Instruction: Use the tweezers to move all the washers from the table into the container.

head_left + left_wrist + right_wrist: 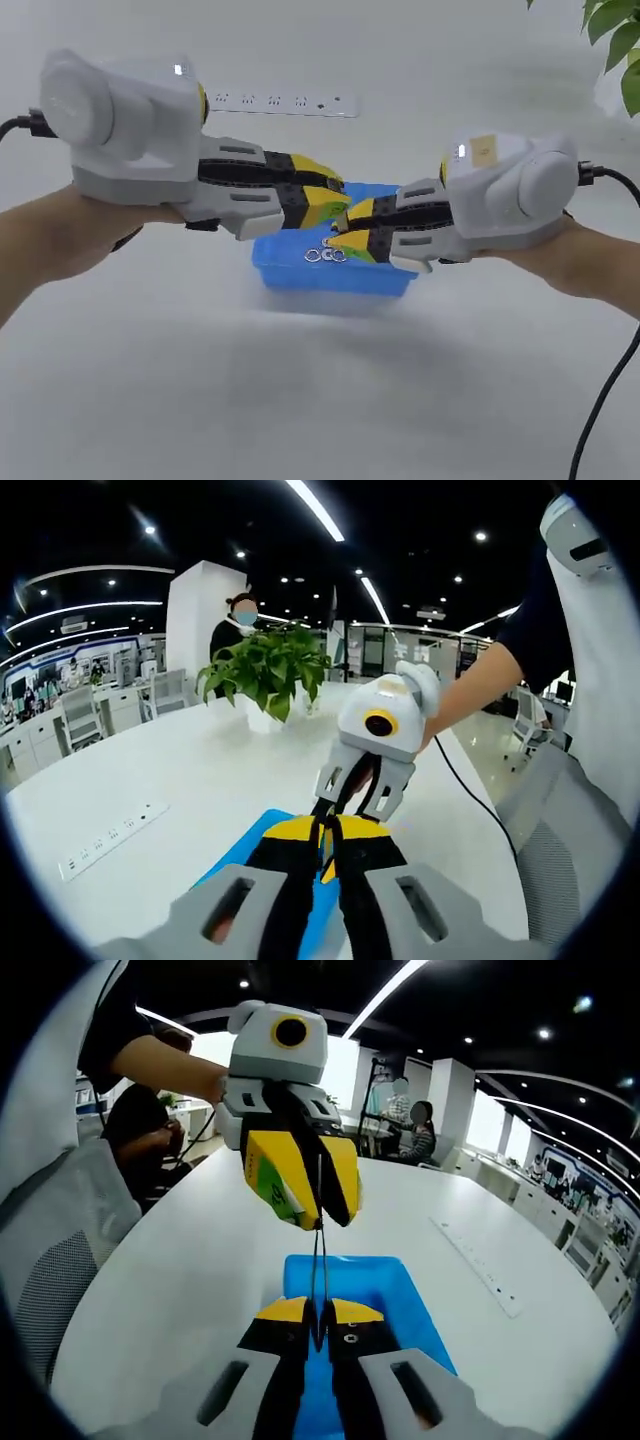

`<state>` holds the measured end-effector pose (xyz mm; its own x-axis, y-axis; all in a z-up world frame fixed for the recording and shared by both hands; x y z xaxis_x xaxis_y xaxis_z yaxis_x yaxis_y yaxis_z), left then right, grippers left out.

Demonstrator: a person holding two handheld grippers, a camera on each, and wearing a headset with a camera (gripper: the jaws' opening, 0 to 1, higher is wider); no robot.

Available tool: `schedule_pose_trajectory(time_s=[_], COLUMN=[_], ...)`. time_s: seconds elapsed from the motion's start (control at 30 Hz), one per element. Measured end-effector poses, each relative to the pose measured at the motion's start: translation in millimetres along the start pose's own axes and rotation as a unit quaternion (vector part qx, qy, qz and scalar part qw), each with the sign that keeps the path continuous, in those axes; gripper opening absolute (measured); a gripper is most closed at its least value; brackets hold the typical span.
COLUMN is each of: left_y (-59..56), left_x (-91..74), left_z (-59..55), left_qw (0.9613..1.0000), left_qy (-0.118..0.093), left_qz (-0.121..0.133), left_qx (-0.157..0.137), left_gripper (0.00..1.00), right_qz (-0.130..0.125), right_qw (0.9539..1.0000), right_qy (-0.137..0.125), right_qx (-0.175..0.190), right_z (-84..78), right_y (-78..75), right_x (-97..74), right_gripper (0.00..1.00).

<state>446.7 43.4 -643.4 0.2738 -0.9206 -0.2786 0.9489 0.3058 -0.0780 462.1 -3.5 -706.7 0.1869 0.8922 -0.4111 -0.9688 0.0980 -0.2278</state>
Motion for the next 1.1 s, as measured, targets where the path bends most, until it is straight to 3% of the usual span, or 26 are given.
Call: schedule_pose_trajectory(time_s=[0.1,0.27,0.3,0.53,0.67,0.93,1.1], left_y=[-2.6,-11.5,-11.8,-27.6,-44.7,-72.0,-83.1], left_x=[-3.9,-7.0,-9.0,-20.5,-26.0,-33.3,-33.3], left_z=[1.0,11.2,14.0,22.6,27.4,15.8,12.1], left_qw=[0.9998,0.9962,0.994,0.9918,0.9909,0.9902,0.9894], left_qy=[0.004,0.013,0.016,0.013,0.004,0.026,0.037], left_qz=[-0.009,-0.009,-0.004,-0.014,-0.035,-0.048,-0.051], left_qx=[0.016,0.086,0.108,0.126,0.13,0.128,0.13], left_gripper=[0.08,0.06,0.06,0.04,0.04,0.04,0.04], right_qz=[0.0,-0.001,-0.003,-0.008,0.004,0.028,0.034], right_qw=[1.0,0.9999,0.9998,0.9987,0.9981,0.9965,0.9952], right_qy=[-0.001,-0.004,-0.006,-0.004,0.0,0.024,0.039], right_qx=[-0.002,-0.016,-0.019,-0.05,-0.061,-0.076,-0.083], right_z=[3.1,13.9,15.7,33.1,43.1,43.9,44.1], right_y=[-0.7,0.4,0.0,10.8,26.2,49.9,59.8], right_x=[-2.0,-5.4,-6.2,-19.4,-29.2,-44.2,-47.6], right_gripper=[0.07,0.08,0.08,0.08,0.08,0.08,0.08])
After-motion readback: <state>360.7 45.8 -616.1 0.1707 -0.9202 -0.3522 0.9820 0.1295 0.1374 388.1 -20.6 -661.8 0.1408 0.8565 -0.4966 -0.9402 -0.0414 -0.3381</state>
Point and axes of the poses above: the centre of the closed fingertips' face, and the gripper's own axes: x roughly forward along the fingers, y roughly to its left, z roughly out of its top, the point moved 4 cm from there along -x, roughly backward along the fingers, and after that the axes turned 10 degrees about -z, right-handed, at the moved point
